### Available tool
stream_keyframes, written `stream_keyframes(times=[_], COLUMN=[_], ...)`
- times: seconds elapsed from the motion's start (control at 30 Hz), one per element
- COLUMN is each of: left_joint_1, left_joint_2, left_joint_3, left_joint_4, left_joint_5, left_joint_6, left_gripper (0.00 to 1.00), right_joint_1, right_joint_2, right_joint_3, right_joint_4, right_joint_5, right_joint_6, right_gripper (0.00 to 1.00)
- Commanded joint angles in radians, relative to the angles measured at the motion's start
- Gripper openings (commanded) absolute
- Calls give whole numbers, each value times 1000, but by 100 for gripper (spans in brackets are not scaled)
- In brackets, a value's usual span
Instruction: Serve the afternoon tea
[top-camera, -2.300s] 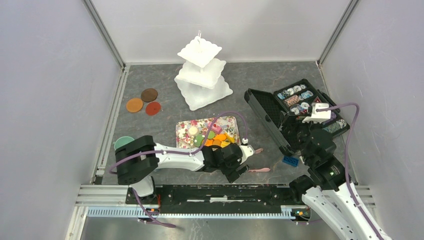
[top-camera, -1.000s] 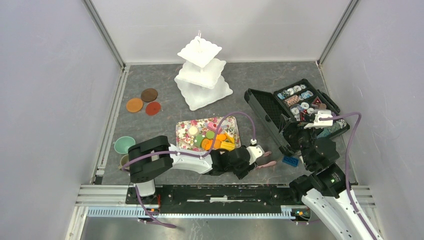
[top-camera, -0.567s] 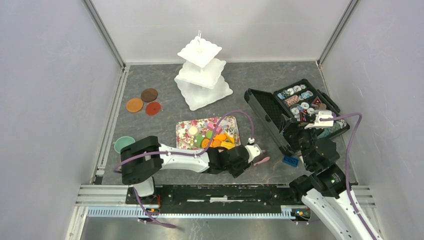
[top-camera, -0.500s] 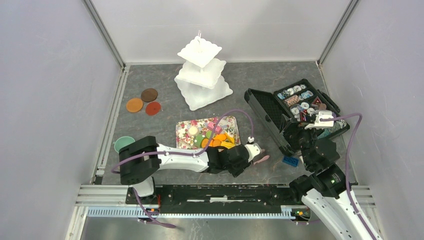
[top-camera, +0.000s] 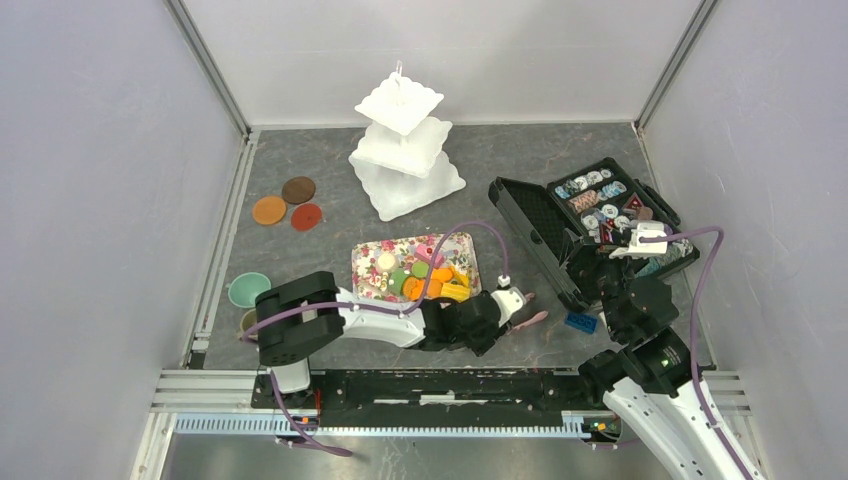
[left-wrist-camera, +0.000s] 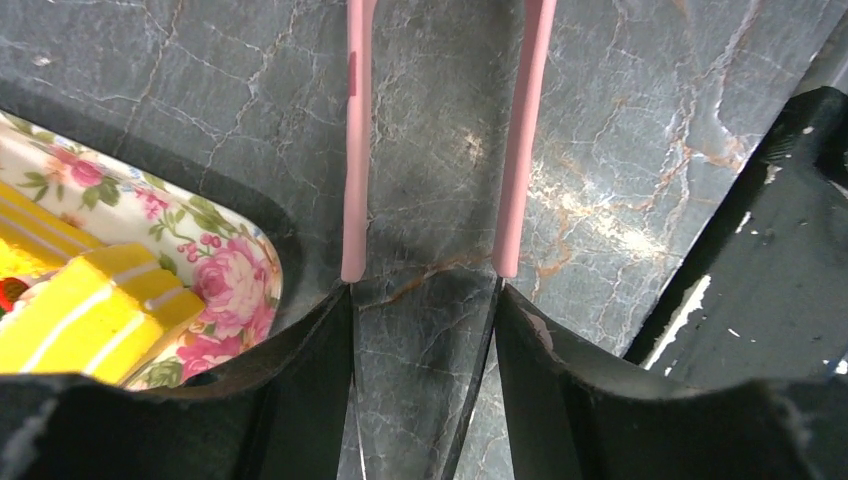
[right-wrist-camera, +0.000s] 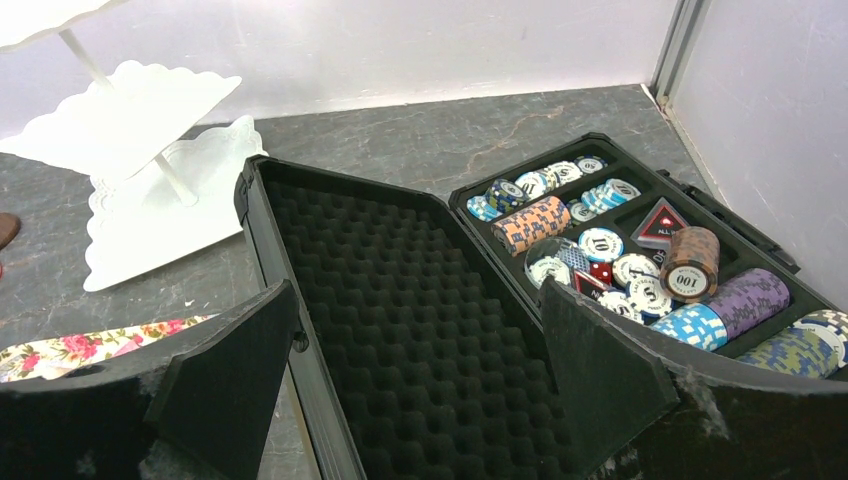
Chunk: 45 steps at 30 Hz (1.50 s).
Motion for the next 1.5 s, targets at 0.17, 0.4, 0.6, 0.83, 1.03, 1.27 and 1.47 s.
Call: stream_keyframes(times=[0.17, 0.4, 0.6, 0.83, 1.03, 1.27, 1.47], left_joint_1=[-17, -81, -130, -134, -134, -139, -138], left_joint_2=[5, -3, 65, 137, 163, 40, -117], left_joint_3=[-155, -296, -359, -339, -321, -306, -153], left_joint_4=[309, 503, 645, 701, 693, 549, 112], left_joint_5=[-73, -171, -320, -326, -334, -354, -274], left_joint_6=[-23, 4, 48, 88, 95, 72, -57], left_gripper=[76, 79, 72, 78, 64, 59, 61], right_joint_1=[5, 5, 5, 5, 6, 4, 4], right_joint_2=[-13, -10, -21, -34, -49, -66, -68], right_joint_3=[-25, -36, -65, -78, -81, -76, -58], right_joint_4=[43, 48, 58, 57, 54, 53, 28], right_joint_5=[15, 3, 2, 3, 10, 8, 27], right_joint_6=[3, 13, 23, 24, 21, 23, 9], right_gripper=[98, 98, 98, 98, 98, 98, 98])
